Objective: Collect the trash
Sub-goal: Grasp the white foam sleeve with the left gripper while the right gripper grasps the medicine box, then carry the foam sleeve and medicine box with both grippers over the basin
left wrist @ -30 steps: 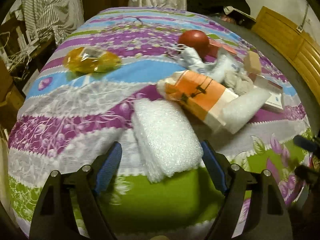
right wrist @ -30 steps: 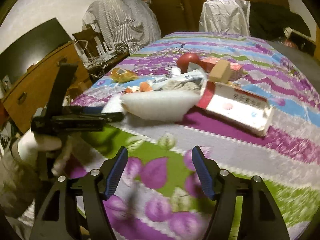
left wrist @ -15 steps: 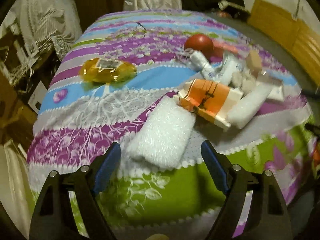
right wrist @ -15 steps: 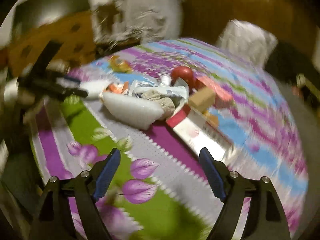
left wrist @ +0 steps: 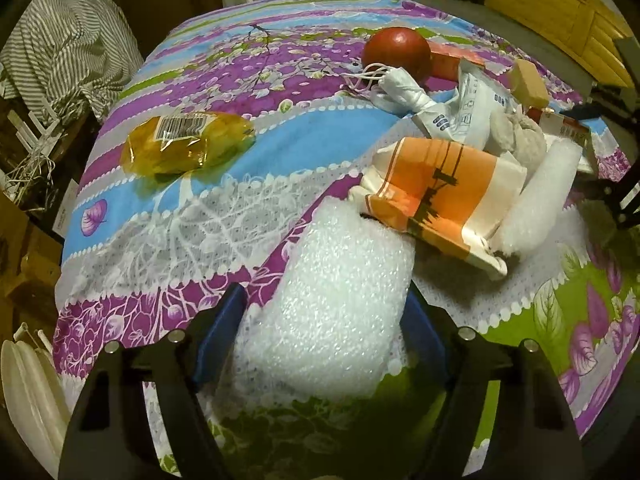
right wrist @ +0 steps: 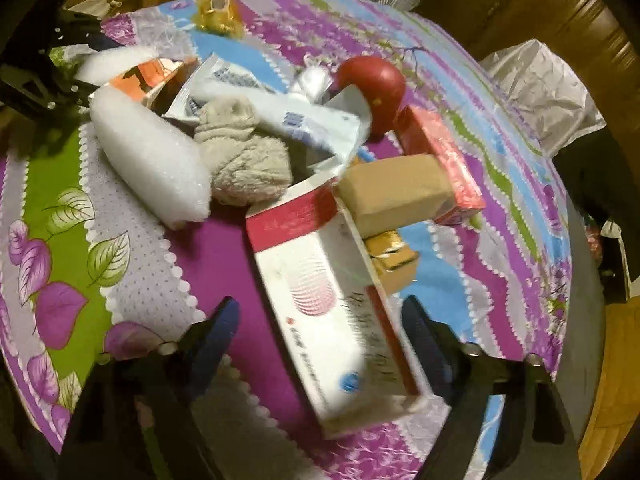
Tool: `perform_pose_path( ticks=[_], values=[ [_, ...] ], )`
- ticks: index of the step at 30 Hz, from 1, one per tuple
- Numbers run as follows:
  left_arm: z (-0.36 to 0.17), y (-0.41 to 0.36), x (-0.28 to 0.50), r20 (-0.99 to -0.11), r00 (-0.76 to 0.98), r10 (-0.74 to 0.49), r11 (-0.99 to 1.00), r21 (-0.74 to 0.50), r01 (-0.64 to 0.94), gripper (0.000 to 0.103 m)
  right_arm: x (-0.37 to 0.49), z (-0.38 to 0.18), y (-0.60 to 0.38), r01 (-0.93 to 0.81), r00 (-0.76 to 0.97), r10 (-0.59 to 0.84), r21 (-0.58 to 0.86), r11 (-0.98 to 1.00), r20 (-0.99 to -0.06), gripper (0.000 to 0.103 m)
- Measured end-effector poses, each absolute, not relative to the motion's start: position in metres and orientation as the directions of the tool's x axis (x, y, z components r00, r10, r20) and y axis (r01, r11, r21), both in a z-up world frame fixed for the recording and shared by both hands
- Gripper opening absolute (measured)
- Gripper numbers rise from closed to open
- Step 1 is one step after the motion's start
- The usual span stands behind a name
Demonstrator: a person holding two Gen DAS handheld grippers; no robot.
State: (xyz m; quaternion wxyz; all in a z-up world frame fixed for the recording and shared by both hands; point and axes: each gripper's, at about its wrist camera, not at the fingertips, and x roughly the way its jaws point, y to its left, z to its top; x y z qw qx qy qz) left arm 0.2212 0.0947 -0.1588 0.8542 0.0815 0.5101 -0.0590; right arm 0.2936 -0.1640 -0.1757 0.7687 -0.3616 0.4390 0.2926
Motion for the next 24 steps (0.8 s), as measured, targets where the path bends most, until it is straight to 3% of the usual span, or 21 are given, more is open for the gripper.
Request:
perform_pose_path(
  ticks=[1,3,6,18,24],
  values=[
    [-0.159,0.093,0.223,-0.880,0.475,-0.019,0.980,0.078,0.183,0.073,0.294,-0.178,-0.164,-0.754,0.449,0.130,-0.296,0.587,-0.884,0.063],
    [-0.160,0.092,0.222,-0.874,0.486,-0.023,0.982,0.073,0.177,0.063,0.291,-0.179,-0.167,-0.723,0.467,0.142,-0.285,0.629,-0.873,0.061],
    [-0.157,0.089,0.217,-0.851,0.525,-0.011,0.985,0.082,0.154,0.056,0.279,-0.174,-0.175,-0.682,0.487,0.173,-0.249,0.688,-0.856,0.059],
    [-0.118,0.098,0.148,-0.742,0.671,-0.011,0.999,0.019,0.038,0.055,0.197,-0.123,-0.242,-0.462,0.621,0.345,0.026,0.886,-0.704,0.057],
    [-0.077,0.079,0.112,-0.621,0.784,-0.005,1.000,-0.010,-0.001,0.055,0.144,-0.090,-0.252,-0.345,0.748,0.359,0.136,0.929,-0.558,0.057]
  ],
)
